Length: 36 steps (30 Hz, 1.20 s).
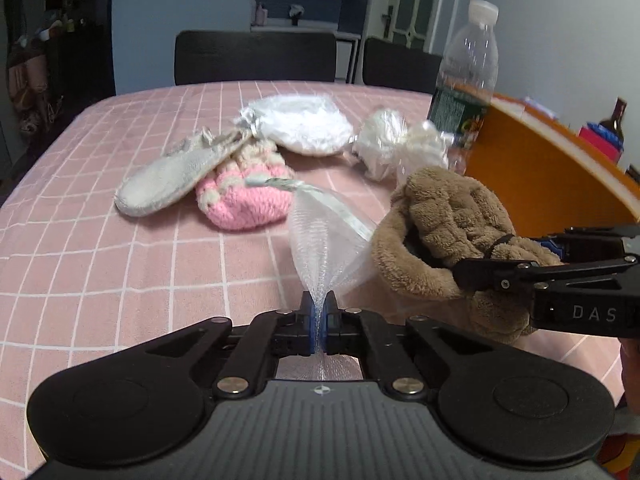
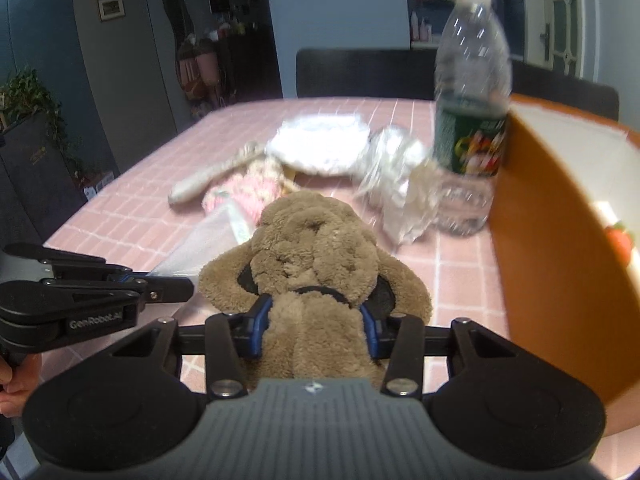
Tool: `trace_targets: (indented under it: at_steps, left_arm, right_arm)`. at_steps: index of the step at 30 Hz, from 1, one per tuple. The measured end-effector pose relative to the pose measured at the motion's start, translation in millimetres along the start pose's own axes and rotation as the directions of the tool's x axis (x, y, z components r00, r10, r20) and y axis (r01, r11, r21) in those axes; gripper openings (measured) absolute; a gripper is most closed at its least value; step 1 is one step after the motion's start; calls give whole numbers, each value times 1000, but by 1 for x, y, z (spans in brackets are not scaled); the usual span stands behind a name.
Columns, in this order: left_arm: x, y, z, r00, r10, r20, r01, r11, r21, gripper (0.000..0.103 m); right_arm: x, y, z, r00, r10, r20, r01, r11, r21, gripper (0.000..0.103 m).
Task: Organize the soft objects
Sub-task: 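Carry the plush toy with the right tool while the left tool carries the clear bag into the box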
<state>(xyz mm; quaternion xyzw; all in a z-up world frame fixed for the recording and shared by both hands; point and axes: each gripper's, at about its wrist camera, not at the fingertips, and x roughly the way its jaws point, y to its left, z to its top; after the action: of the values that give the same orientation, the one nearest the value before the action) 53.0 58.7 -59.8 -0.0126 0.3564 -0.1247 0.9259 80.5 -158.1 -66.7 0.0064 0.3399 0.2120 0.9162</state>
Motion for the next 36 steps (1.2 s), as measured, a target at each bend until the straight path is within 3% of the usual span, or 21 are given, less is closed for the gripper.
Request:
trace_targets:
  at_steps: [5, 11, 21, 24, 27, 30, 33, 36]
  left_arm:
    - [-34, -15, 19, 994, -22, 105, 21, 1000, 9, 3]
    - [-59, -44, 46, 974, -81, 210, 72, 996, 48, 3]
    - [-65, -119, 88, 933, -206, 296, 150, 968, 200, 3]
    - [-53, -145, 101, 928, -231, 291, 159, 955, 252, 3]
    - [-36, -176, 109, 935, -241, 262, 148, 932, 330, 3]
    - [-10, -203, 114, 947, -268, 177, 183, 903, 388, 3]
    - [21, -223, 119, 951, -307, 46, 262, 873, 411, 2]
    - [44, -243, 117, 974, -227, 12, 192, 852, 486, 3]
  right_arm:
    - [-35, -6, 16, 997, 2, 71, -1, 1000, -14, 44]
    - [-86, -21, 39, 990, -17, 138, 23, 999, -46, 44]
    - [-143, -91, 73, 957, -210, 199, 215, 976, -8, 44]
    - [-140, -122, 77, 954, -258, 154, 255, 966, 43, 45]
    - [-131, -146, 79, 948, -303, 93, 300, 953, 51, 45]
    - [-115, -163, 77, 947, -321, 7, 321, 947, 31, 45]
    - [-96, -182, 73, 942, -329, -66, 331, 944, 23, 45]
    - [-79, -198, 67, 934, -331, -135, 333, 943, -4, 45]
